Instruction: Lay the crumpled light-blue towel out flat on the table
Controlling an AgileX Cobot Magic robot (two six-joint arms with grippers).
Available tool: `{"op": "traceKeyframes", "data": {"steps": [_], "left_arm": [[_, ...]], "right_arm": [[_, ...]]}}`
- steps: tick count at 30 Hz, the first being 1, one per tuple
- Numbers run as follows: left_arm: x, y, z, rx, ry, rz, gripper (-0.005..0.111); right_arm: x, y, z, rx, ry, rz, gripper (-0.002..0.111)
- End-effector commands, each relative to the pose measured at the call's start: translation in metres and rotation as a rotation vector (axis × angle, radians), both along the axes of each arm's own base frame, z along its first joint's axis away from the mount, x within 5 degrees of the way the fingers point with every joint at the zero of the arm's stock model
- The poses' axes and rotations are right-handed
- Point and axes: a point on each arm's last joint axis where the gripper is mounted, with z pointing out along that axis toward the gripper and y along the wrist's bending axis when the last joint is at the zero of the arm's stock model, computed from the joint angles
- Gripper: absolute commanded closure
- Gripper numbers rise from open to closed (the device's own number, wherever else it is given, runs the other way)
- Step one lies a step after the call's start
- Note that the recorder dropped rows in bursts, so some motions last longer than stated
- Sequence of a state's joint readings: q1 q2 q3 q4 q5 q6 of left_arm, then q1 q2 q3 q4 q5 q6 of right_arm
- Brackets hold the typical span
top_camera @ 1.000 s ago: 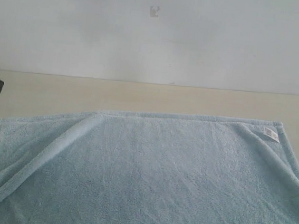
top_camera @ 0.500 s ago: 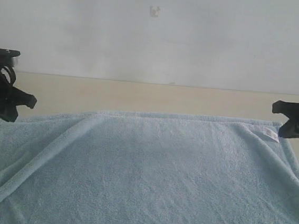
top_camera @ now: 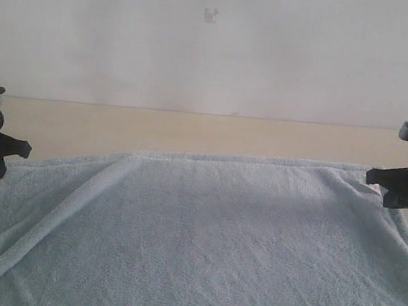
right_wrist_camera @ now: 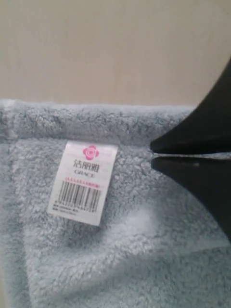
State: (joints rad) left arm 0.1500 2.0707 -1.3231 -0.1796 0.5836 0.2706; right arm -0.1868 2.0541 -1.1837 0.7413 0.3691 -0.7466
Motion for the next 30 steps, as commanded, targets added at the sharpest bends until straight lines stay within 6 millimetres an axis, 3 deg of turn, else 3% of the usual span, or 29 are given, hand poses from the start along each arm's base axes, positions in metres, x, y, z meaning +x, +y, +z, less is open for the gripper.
{"op": "traceKeyframes", "data": {"steps": [1, 9, 23, 27, 30], "left_arm": [[0.007, -0.005, 0.002, -0.067, -0.067, -0.025, 0.103], [0.008, -0.004, -0.024, -0.089, -0.037, -0.079, 0.103], [0.034, 0.017, -0.041, -0.014, -0.169, 0.004, 0.103], [0.041, 0.018, -0.033, -0.019, -0.184, -0.004, 0.103], [0.044, 0.014, -0.007, -0.075, -0.223, 0.022, 0.103]], "right_arm": [[0.004, -0.005, -0.004, -0.035, -0.026, -0.023, 0.107], [0.006, -0.008, -0.017, -0.06, -0.025, -0.046, 0.107], [0.022, -0.019, -0.005, -0.186, -0.147, -0.056, 0.107], [0.031, -0.015, 0.009, -0.138, -0.152, -0.01, 0.107], [0.036, -0.01, 0.029, -0.087, -0.167, 0.032, 0.107]]}}
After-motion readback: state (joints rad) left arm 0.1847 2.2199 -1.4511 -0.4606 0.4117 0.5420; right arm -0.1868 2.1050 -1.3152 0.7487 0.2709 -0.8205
